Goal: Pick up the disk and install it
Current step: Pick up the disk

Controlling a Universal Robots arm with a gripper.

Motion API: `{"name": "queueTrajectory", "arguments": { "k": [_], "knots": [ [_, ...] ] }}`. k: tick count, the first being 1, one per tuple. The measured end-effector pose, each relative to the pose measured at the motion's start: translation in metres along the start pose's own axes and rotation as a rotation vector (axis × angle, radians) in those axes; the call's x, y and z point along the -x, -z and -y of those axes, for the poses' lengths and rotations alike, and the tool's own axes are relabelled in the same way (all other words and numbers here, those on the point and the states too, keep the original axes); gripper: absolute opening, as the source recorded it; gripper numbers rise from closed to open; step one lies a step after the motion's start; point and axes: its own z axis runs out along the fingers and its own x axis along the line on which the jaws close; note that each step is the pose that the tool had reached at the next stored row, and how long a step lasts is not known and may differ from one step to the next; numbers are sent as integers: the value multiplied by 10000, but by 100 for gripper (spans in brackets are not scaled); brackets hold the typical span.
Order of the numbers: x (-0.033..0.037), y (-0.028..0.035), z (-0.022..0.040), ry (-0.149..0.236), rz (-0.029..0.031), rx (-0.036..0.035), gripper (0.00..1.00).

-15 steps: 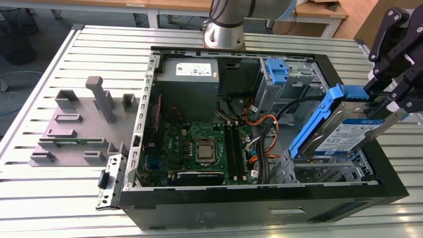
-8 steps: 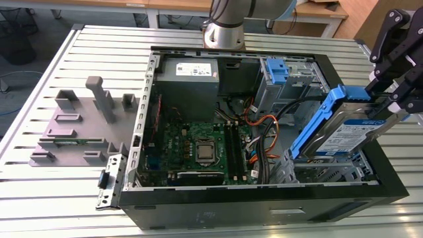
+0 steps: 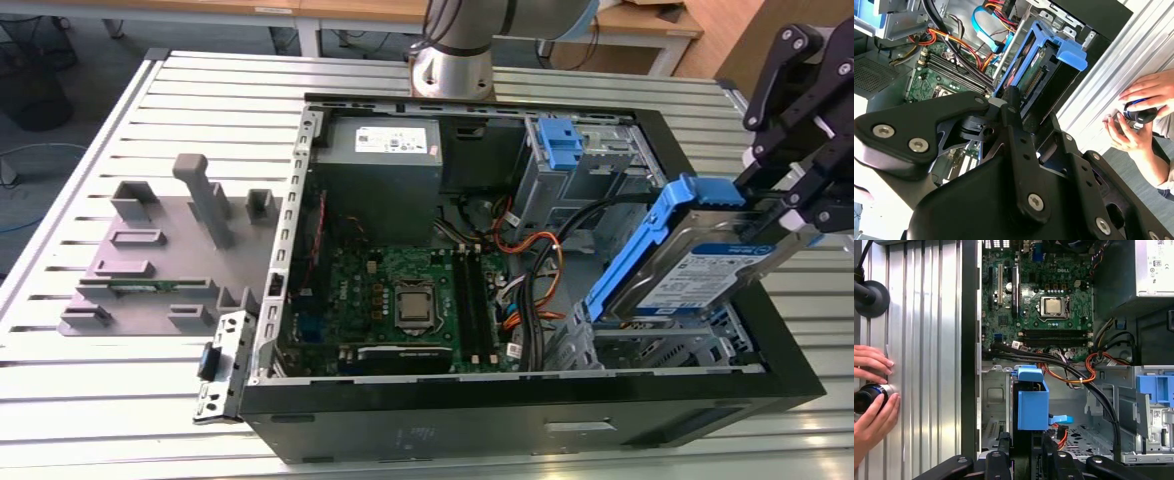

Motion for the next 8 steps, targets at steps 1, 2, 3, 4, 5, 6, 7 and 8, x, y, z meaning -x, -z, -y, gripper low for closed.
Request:
{"name": "queueTrajectory", "arguments": {
  "k": [1,2,3,4,5,6,7,8],
  "knots": [
    [3,0,0,0,-1,0,35],
    [7,0,0,-1,-2,0,35],
    [10,-1,0,0,-3,0,35],
    [11,-2,0,0,0,0,35],
    [13,-3,0,0,-1,0,35],
    [17,-3,0,-1,-3,0,35],
    [21,-3,0,-1,-3,0,35],
    [26,-6,0,-1,-2,0,35]
  ]
}}
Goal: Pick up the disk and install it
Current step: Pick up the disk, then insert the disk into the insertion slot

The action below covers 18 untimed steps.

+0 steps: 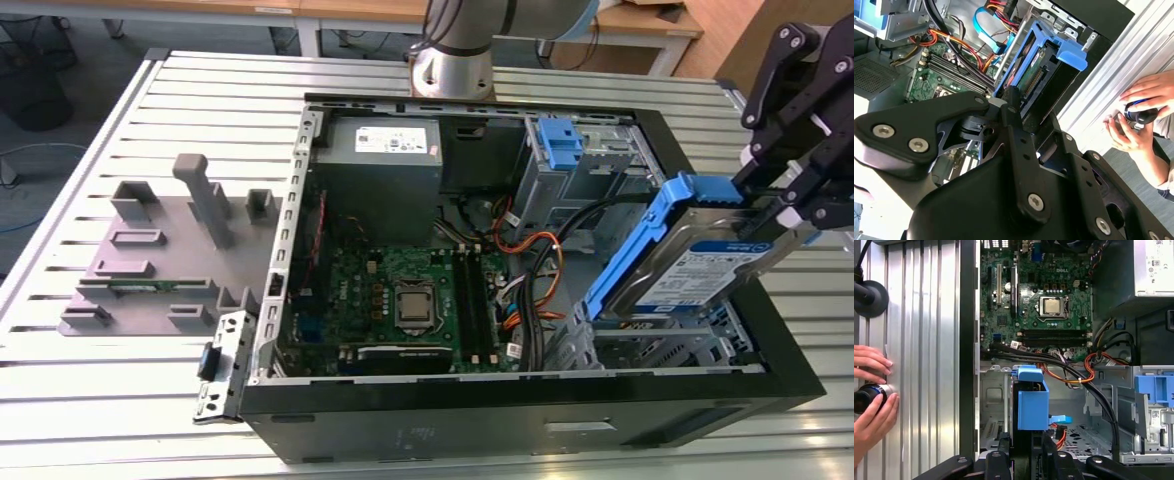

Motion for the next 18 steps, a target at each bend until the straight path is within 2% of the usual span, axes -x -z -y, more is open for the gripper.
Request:
{"name": "queueTrajectory", "arguments": {
  "k": [18],
  "knots": [
    [19,-53,22,0,0,0,35]
  ]
}}
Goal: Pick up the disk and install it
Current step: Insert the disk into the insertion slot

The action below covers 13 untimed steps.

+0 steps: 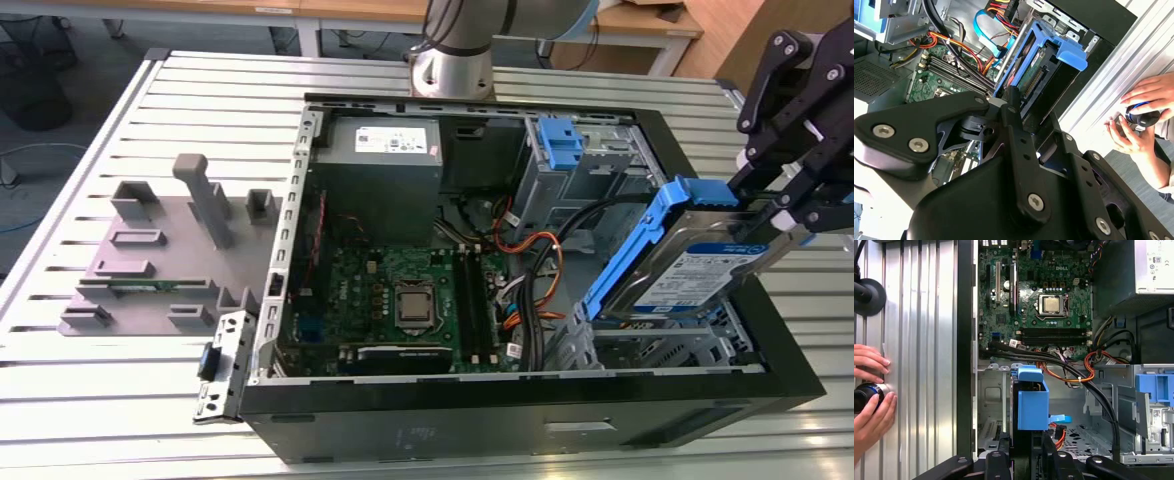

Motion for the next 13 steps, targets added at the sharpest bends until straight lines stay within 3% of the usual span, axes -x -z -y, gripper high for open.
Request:
{"name": "queueTrajectory", "arguments": {
  "k": [13],
  "knots": [
    [0,-14,18,-17,-1,0,35]
  ]
}}
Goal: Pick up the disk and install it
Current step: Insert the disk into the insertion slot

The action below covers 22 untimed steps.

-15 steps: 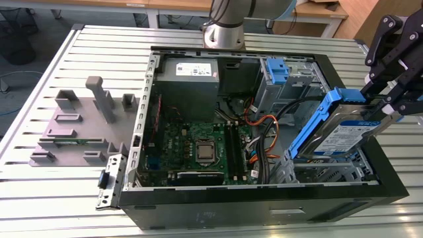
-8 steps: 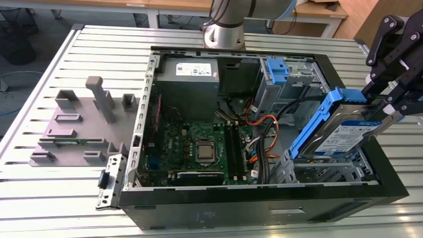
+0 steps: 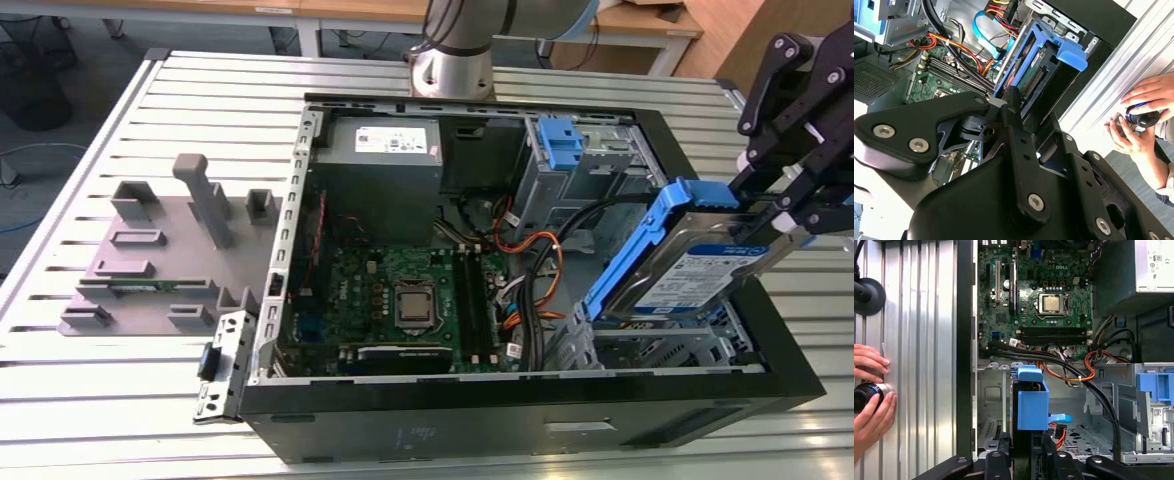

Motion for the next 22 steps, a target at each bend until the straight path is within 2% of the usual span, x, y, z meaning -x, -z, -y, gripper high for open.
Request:
{"name": "queueTrajectory", "arguments": {
  "k": [7,22],
  "knots": [
    [-2,-75,3,0,1,0,35],
    [-2,-112,-5,1,1,0,35]
  ]
}}
